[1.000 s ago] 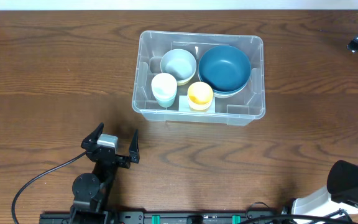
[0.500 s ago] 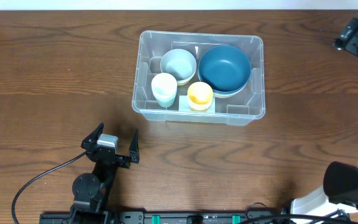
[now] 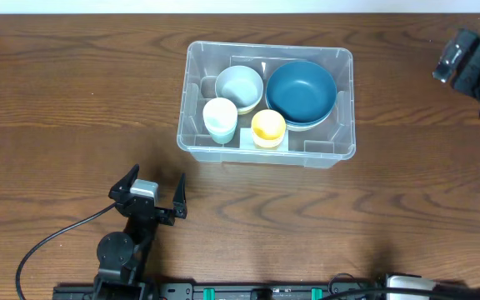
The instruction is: Pack container
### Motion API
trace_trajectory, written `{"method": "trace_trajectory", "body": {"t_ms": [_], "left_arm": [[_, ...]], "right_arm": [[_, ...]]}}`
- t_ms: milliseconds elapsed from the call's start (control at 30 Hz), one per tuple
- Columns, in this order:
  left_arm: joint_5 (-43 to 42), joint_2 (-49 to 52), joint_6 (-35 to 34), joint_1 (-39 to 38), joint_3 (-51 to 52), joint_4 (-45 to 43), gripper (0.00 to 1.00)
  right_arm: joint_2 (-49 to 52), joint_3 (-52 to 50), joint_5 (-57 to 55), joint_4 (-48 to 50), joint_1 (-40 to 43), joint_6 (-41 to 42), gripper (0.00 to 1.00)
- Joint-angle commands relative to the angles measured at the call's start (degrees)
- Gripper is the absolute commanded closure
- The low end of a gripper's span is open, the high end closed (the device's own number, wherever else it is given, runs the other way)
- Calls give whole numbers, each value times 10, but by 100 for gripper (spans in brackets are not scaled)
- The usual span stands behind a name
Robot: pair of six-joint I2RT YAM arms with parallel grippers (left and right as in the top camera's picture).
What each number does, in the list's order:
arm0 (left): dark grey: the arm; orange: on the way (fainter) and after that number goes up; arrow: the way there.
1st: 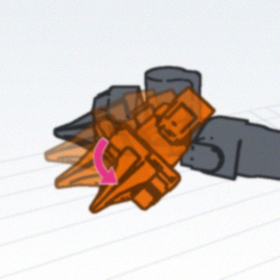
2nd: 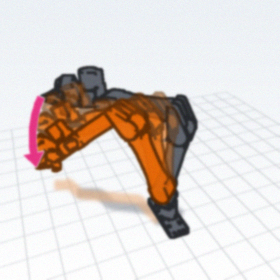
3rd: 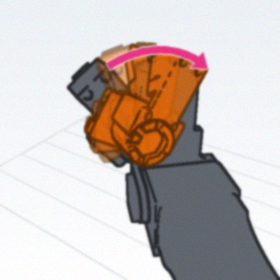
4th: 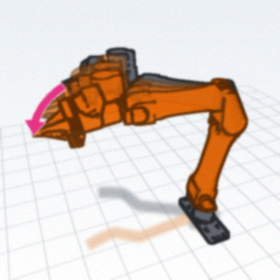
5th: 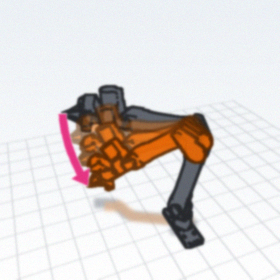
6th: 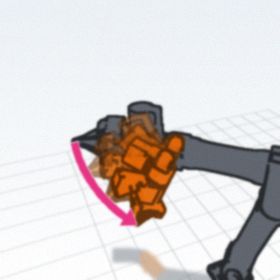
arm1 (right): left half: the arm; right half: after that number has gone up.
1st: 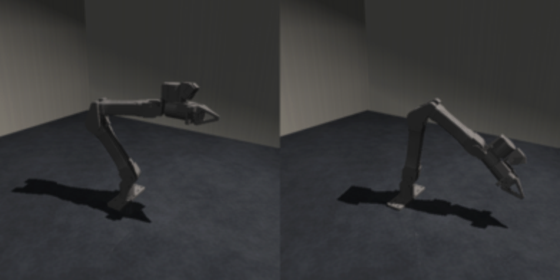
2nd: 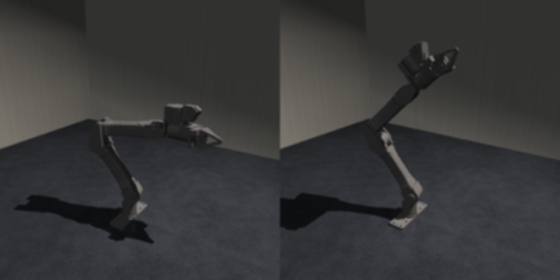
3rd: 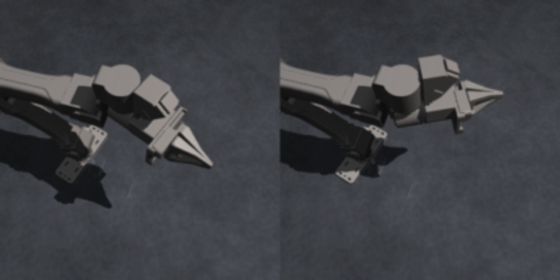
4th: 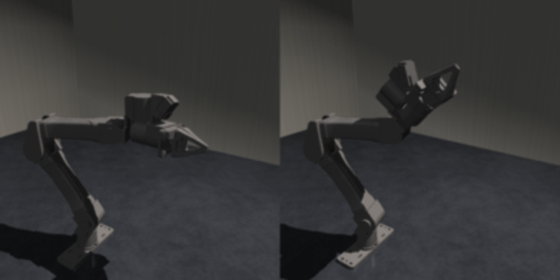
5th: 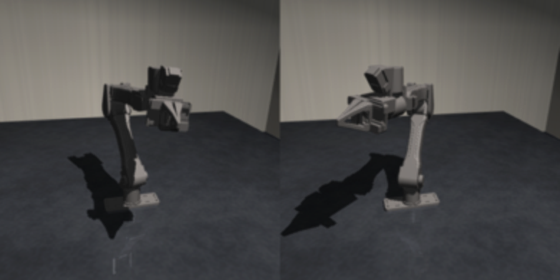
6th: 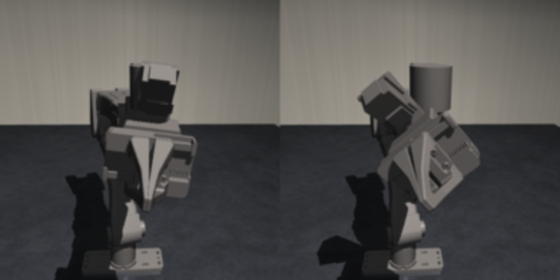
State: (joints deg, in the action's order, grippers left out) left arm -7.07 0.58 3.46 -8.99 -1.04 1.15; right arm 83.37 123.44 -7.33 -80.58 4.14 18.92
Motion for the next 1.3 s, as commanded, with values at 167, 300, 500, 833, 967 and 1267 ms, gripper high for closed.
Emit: {"method": "trace_trajectory", "body": {"t_ms": [167,300,500,833,967,1267], "left_arm": [[-2,-3,10,3,8,23,2],[-2,-3,10,3,8,23,2],[-2,-3,10,3,8,23,2],[-2,-3,10,3,8,23,2],[-2,-3,10,3,8,23,2],[-2,-3,10,3,8,23,2]], "right_arm": [[-92,-87,-4,0,-12,8,1],[-147,-169,-4,0,-12,7,1],[-247,-313,-5,31,-12,8,1],[-420,-564,60,276,-45,8,1],[-487,-678,80,393,-59,8,1],[-608,-901,98,625,-62,-2,1]]}}
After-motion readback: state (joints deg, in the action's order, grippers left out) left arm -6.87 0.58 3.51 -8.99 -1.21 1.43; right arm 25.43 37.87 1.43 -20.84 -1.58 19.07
